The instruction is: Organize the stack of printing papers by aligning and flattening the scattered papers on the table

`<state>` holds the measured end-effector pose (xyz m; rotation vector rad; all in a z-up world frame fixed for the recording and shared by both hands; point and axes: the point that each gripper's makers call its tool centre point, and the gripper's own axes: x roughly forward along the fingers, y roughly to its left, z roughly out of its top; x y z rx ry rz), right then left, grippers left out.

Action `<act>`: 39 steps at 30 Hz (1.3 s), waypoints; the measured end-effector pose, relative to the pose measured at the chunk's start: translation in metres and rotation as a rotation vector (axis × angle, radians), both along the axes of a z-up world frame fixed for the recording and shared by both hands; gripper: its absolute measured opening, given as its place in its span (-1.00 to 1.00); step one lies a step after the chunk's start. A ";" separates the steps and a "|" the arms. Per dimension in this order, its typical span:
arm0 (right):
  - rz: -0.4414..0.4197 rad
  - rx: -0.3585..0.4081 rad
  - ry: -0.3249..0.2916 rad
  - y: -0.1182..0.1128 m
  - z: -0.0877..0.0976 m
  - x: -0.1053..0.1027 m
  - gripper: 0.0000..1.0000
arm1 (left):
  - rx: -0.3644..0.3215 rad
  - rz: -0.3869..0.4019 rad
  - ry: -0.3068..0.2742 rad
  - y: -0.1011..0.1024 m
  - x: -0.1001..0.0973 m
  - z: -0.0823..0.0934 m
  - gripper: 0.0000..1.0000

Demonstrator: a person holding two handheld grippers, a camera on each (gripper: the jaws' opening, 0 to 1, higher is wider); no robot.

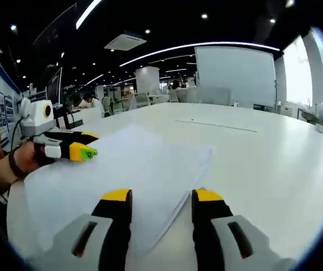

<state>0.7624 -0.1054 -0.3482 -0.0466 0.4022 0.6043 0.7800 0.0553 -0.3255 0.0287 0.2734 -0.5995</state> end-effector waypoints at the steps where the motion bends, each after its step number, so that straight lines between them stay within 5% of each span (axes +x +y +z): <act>1: 0.000 0.000 0.001 0.000 0.000 0.000 -0.24 | 0.001 -0.003 0.003 -0.001 -0.001 -0.001 -0.17; 24: 0.009 -0.017 -0.016 0.003 0.001 -0.003 -0.19 | -0.010 0.003 -0.015 0.000 -0.006 0.004 -0.12; 39: -0.016 0.003 -0.038 0.003 0.005 -0.005 0.10 | -0.039 0.010 -0.022 0.004 -0.006 0.008 -0.01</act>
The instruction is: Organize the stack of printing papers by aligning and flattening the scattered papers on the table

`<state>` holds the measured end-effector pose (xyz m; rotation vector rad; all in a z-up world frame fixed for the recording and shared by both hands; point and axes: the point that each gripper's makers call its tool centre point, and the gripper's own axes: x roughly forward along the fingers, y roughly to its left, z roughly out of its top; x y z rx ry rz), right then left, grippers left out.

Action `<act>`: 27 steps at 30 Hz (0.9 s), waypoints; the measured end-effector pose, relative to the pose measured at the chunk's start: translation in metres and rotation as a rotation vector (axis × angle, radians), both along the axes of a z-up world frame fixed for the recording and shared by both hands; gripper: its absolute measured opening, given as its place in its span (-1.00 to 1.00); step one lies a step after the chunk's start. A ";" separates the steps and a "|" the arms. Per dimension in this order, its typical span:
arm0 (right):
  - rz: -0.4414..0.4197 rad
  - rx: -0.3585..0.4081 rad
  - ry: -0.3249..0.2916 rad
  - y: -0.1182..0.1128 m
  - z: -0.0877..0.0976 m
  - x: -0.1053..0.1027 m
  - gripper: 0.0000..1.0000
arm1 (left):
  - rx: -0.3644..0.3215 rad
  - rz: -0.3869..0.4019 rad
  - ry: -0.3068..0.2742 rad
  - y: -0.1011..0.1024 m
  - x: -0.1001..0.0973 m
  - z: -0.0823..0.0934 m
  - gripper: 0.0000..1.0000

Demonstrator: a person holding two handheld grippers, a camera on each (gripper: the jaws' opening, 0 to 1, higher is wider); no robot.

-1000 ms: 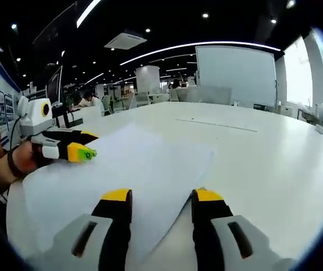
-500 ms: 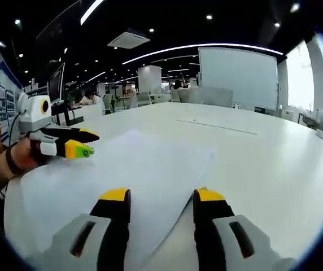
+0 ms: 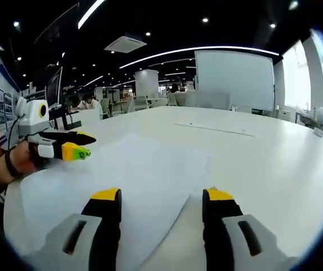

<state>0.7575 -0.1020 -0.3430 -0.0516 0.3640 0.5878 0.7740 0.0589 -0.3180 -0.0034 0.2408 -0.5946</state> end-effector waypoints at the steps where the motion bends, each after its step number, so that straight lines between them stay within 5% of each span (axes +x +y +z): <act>1: 0.000 0.003 0.000 0.000 0.000 0.000 0.13 | -0.005 0.003 0.001 0.001 0.000 0.000 0.01; 19: -0.023 0.012 -0.011 -0.001 0.002 0.001 0.51 | 0.050 0.122 -0.042 0.022 0.012 0.001 0.77; 27: -0.023 0.025 -0.016 0.001 0.005 0.000 0.61 | 0.055 0.137 -0.022 0.024 0.013 -0.004 0.93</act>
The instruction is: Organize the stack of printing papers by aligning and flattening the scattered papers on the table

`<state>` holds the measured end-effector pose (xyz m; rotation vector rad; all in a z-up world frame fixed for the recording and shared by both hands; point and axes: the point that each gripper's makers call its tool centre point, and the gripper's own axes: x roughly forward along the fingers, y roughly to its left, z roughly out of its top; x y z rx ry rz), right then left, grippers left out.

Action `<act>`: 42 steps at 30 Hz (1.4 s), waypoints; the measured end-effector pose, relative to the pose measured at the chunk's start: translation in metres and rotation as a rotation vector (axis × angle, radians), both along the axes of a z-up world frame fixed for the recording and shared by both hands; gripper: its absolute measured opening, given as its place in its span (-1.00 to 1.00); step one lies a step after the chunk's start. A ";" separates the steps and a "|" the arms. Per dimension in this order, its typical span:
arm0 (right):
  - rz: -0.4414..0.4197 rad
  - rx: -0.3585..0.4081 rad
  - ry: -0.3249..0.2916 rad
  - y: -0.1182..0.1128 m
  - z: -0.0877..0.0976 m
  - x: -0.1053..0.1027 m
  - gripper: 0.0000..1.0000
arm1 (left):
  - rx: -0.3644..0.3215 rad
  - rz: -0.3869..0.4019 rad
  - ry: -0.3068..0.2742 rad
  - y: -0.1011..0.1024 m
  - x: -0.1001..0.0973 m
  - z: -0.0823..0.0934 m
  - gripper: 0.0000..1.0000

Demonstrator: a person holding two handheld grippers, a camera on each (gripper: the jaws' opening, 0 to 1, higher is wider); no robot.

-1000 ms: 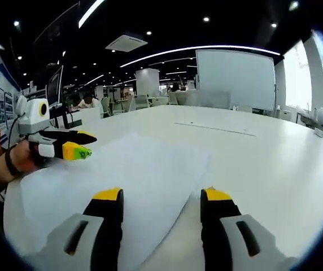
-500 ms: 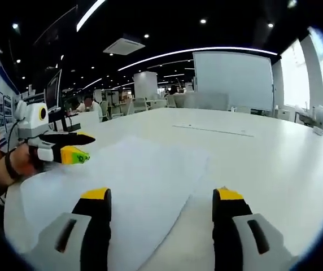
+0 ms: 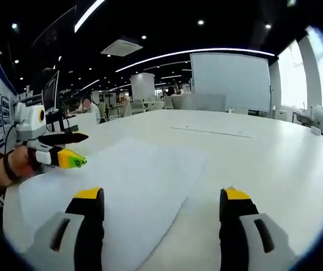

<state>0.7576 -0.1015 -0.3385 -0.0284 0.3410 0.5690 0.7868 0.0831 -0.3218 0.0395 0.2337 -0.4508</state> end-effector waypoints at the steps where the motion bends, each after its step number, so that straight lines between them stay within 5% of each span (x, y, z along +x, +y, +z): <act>1: 0.000 0.001 -0.001 0.000 0.000 0.000 0.61 | 0.001 -0.003 0.007 -0.001 0.000 -0.001 0.93; 15: -0.009 -0.018 0.000 -0.005 -0.002 0.004 0.65 | -0.009 -0.010 0.033 -0.001 -0.002 -0.006 0.93; 42: -0.033 0.074 0.045 -0.026 0.004 -0.001 0.67 | 0.024 0.016 0.051 0.020 -0.008 -0.006 0.93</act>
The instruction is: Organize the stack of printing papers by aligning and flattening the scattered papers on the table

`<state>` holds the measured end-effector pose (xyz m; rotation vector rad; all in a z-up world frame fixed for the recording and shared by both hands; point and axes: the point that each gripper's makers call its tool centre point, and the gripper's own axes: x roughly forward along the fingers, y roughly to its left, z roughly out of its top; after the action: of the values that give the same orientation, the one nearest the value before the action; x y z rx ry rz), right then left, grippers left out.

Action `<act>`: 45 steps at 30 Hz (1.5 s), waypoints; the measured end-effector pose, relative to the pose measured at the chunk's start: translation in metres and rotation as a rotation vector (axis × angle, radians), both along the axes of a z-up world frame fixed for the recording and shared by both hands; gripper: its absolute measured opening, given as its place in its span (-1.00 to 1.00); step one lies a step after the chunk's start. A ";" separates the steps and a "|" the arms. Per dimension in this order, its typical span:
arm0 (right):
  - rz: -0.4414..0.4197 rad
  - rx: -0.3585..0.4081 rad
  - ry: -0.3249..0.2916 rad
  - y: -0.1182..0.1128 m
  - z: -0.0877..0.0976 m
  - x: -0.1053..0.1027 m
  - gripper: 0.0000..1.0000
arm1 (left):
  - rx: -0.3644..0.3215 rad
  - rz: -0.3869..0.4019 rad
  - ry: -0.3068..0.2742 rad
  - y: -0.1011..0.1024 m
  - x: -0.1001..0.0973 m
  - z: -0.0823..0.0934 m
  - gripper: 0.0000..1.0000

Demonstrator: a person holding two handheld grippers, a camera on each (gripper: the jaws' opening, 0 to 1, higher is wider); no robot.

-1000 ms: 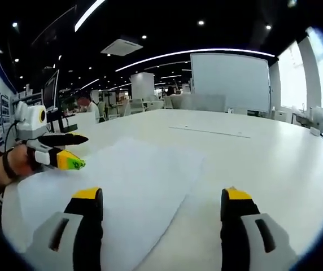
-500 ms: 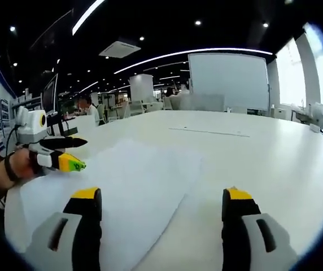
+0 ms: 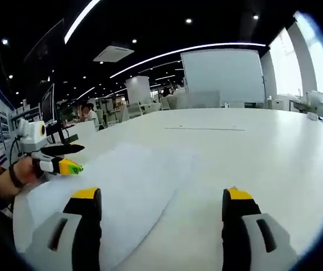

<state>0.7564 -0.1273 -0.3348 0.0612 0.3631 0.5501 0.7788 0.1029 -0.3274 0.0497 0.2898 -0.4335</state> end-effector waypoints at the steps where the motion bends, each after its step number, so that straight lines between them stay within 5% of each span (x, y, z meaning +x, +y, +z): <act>1: 0.000 -0.001 0.001 0.000 0.000 -0.001 0.67 | -0.002 -0.002 0.002 0.000 -0.001 0.000 0.93; 45: -0.003 -0.003 0.017 -0.020 0.001 -0.041 0.64 | -0.019 -0.048 0.067 0.008 -0.051 -0.004 0.93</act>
<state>0.7151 -0.1469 -0.3341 0.0635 0.3809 0.5462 0.7282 0.1106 -0.3314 0.0240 0.3506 -0.4860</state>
